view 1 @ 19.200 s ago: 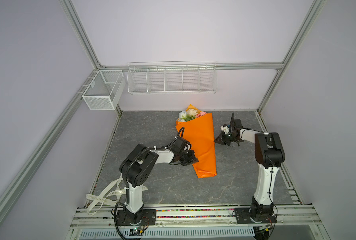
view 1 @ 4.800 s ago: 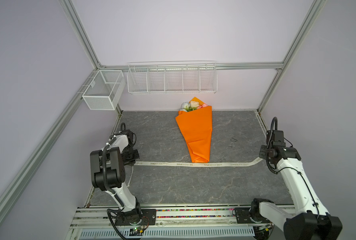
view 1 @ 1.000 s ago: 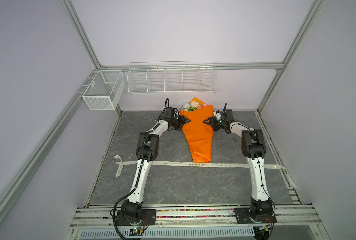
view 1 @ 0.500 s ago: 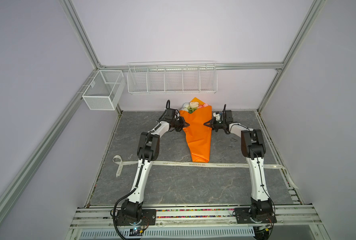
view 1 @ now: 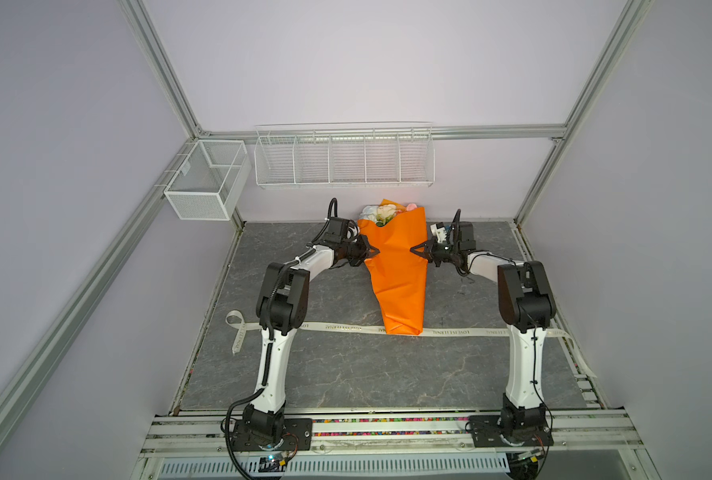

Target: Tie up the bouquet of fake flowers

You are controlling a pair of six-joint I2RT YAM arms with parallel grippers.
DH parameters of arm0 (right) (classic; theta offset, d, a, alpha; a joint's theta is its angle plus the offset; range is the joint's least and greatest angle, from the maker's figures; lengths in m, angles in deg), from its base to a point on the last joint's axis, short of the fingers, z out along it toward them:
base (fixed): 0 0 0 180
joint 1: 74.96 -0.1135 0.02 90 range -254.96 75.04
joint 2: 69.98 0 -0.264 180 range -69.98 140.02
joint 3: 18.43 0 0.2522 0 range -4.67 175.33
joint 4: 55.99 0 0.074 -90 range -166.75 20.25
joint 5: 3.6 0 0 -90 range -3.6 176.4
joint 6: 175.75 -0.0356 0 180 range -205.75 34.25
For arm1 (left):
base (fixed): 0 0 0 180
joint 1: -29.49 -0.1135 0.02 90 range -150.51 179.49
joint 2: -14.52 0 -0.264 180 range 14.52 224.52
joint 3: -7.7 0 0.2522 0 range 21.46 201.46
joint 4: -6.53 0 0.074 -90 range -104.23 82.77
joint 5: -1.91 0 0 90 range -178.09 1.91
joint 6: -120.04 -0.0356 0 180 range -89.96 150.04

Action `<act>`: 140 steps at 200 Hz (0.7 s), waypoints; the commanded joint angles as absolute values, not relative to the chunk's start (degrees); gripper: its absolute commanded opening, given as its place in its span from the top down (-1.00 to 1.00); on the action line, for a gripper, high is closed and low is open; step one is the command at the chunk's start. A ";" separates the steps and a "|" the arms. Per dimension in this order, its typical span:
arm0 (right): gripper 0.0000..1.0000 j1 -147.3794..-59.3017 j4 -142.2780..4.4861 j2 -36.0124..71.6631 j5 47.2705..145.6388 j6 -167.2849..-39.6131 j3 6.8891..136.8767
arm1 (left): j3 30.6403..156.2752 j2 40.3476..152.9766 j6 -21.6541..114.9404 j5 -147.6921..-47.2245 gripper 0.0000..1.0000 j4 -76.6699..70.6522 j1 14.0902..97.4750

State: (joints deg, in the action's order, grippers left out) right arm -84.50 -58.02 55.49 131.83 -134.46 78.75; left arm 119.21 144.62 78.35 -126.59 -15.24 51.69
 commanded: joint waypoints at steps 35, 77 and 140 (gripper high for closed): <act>0.85 -86.34 -51.22 43.17 129.27 -135.65 63.47 | 101.02 131.61 77.76 -124.35 1.00 -6.71 52.60; 0.86 -91.61 -49.87 33.43 125.44 -134.31 50.18 | 85.28 120.90 77.69 -122.82 1.00 -3.10 52.87; 0.86 -98.40 -44.54 27.43 117.10 -135.03 34.88 | 68.85 114.26 76.83 -122.33 1.00 2.11 53.78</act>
State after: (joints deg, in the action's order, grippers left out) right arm -97.09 -48.27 28.61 121.19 -134.83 38.44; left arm 72.48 114.85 77.17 -124.75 -3.15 53.79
